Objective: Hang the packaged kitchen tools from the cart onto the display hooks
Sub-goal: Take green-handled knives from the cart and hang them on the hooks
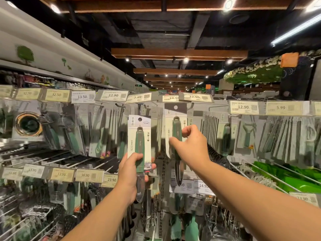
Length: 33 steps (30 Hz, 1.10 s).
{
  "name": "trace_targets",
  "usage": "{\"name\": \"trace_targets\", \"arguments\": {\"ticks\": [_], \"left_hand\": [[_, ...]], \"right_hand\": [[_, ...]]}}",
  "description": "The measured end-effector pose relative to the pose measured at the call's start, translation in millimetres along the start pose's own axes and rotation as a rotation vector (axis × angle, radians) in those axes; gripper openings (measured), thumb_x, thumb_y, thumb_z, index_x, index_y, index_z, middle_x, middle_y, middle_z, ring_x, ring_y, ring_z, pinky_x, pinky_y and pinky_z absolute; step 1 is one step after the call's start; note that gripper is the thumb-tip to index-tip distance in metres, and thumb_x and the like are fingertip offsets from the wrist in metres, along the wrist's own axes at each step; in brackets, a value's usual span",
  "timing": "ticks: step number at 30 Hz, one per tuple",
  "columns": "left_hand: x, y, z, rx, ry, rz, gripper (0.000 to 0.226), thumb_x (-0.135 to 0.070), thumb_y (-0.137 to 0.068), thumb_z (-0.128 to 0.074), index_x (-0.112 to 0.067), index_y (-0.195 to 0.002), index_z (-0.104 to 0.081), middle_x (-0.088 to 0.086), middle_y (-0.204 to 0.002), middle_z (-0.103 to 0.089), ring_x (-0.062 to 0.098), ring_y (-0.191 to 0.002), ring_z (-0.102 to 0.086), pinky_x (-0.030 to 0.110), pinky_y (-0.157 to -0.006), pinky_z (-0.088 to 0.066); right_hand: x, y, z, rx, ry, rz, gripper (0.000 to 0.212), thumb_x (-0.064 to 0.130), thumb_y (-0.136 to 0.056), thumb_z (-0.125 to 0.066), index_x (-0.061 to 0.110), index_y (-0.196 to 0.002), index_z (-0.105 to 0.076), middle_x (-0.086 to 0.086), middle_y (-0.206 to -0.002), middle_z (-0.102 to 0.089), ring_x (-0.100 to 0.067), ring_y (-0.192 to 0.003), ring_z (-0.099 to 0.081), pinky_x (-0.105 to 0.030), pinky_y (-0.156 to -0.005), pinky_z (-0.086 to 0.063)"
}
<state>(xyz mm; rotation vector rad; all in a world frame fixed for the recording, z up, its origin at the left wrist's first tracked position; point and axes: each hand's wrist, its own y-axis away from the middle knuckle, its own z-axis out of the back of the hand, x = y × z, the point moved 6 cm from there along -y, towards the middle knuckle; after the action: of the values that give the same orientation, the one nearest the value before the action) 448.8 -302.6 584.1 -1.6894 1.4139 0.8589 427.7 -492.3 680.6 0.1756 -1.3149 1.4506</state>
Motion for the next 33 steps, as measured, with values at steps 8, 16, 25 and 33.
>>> {"name": "trace_targets", "arguments": {"ticks": [8,16,25,33], "left_hand": [[-2.8,-2.8,1.6,0.055,-0.010,-0.008,0.007,-0.011,-0.103,-0.053,-0.010,-0.109,-0.054,0.020,-0.083,-0.075,0.030,-0.068,-0.071,0.023,-0.034,-0.039],[-1.4,-15.8,5.5,0.067,-0.001,0.025,0.022,-0.015,-0.103,-0.055,-0.011,-0.125,-0.053,0.036,-0.109,-0.072,0.027,-0.063,-0.071,0.023,-0.036,-0.043],[-4.7,-30.0,8.8,0.093,0.081,0.052,0.036,-0.021,-0.105,-0.044,-0.002,-0.132,-0.058,0.026,-0.096,-0.076,0.032,-0.075,-0.074,0.025,-0.035,-0.043],[-1.5,-32.3,4.7,0.081,0.054,0.058,0.034,-0.022,-0.106,-0.046,-0.007,-0.133,-0.058,0.027,-0.112,-0.075,0.031,-0.079,-0.077,0.027,-0.040,-0.045]], "right_hand": [[6.4,-20.7,-0.6,-0.037,0.082,-0.004,0.032,0.028,-0.086,-0.077,0.019,-0.103,-0.052,0.006,-0.102,-0.056,-0.019,-0.098,-0.058,-0.030,-0.079,-0.043],[-9.0,-42.1,-26.4,0.021,0.109,-0.116,0.026,0.023,-0.087,-0.077,0.015,-0.100,-0.056,-0.004,-0.104,-0.065,-0.024,-0.097,-0.065,-0.036,-0.079,-0.054],[-49.2,-80.9,-39.8,0.083,-0.037,-0.319,0.007,0.006,-0.091,-0.066,0.010,-0.095,-0.069,-0.013,-0.105,-0.071,-0.032,-0.101,-0.067,-0.047,-0.093,-0.059],[-58.5,-78.9,-44.1,0.137,-0.050,-0.300,0.017,0.017,-0.090,-0.071,0.007,-0.102,-0.069,-0.012,-0.095,-0.070,-0.025,-0.079,-0.060,-0.033,-0.062,-0.046]]}}
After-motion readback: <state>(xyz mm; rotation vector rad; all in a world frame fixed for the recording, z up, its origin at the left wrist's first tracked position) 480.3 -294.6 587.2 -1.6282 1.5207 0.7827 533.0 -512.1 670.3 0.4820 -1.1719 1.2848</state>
